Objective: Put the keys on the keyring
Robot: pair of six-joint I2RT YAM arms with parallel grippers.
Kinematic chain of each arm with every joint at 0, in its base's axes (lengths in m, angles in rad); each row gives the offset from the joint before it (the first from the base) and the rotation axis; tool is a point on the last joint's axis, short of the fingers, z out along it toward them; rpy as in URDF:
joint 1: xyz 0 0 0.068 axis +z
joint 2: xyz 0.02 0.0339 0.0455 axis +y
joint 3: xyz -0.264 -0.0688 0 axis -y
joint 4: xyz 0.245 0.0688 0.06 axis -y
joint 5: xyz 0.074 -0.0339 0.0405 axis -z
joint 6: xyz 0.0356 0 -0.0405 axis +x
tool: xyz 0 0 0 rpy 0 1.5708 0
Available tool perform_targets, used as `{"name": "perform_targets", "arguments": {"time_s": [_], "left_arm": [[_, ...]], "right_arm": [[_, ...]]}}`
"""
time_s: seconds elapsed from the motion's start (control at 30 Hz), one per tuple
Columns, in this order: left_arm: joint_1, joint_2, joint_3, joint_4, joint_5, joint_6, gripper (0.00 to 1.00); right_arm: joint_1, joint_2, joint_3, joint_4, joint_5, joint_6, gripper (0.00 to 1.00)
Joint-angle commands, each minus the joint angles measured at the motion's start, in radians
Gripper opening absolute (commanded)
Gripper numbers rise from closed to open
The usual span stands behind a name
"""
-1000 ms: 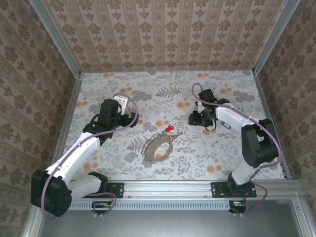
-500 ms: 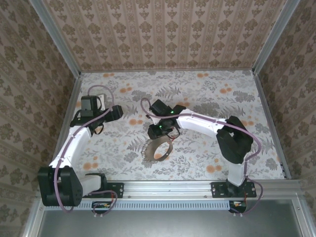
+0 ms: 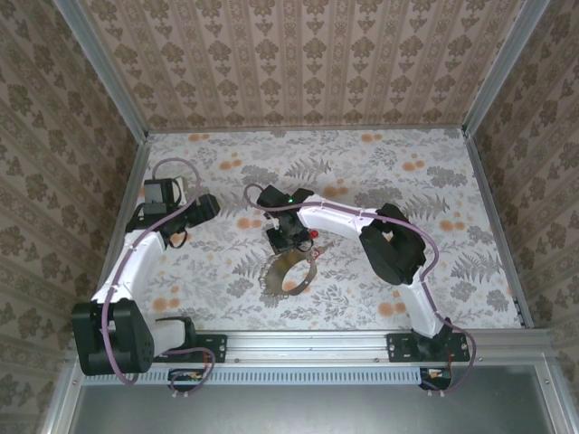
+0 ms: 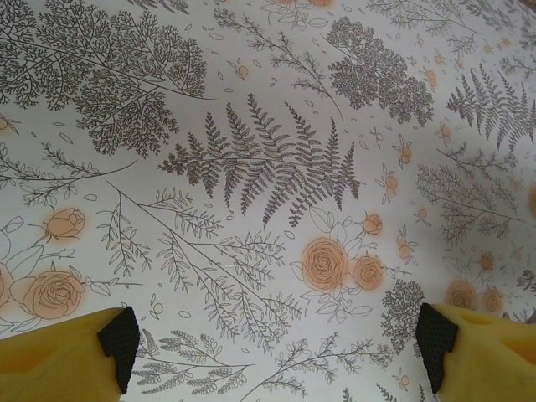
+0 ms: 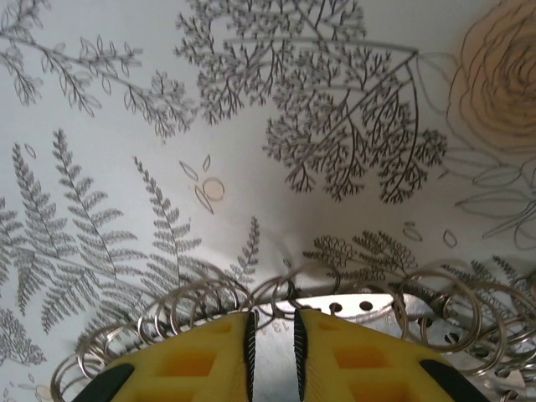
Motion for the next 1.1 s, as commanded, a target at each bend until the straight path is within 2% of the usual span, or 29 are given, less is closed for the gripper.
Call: {"name": "perform_targets", "arguments": {"time_s": [0.0,0.43,0.6,0.9,0.93,1.0,1.07], "left_arm": [[0.006,0.002,0.010,-0.003,0.015,-0.022,0.89],[0.008,0.016,0.013,-0.004,0.005,-0.026,0.89],[0.016,0.026,0.015,-0.003,0.009,-0.032,0.88],[0.018,0.031,0.016,-0.006,0.015,-0.033,0.88],[0.019,0.031,0.019,-0.007,0.014,-0.032,0.88],[0.019,0.031,0.019,-0.009,0.015,-0.032,0.88],[0.018,0.031,0.019,-0.008,0.015,-0.032,0.88]], "right_arm": [[0.001,0.047,0.070,-0.085,0.048,0.018,0.22],[0.023,0.016,0.092,-0.091,0.020,0.038,0.26],[0.039,0.052,0.129,-0.121,0.024,0.033,0.22],[0.038,0.066,0.143,-0.135,0.005,0.037,0.22],[0.040,0.068,0.144,-0.141,0.010,0.042,0.23],[0.040,0.074,0.146,-0.157,0.021,0.053,0.33],[0.040,0.080,0.148,-0.162,0.022,0.056,0.34]]}}
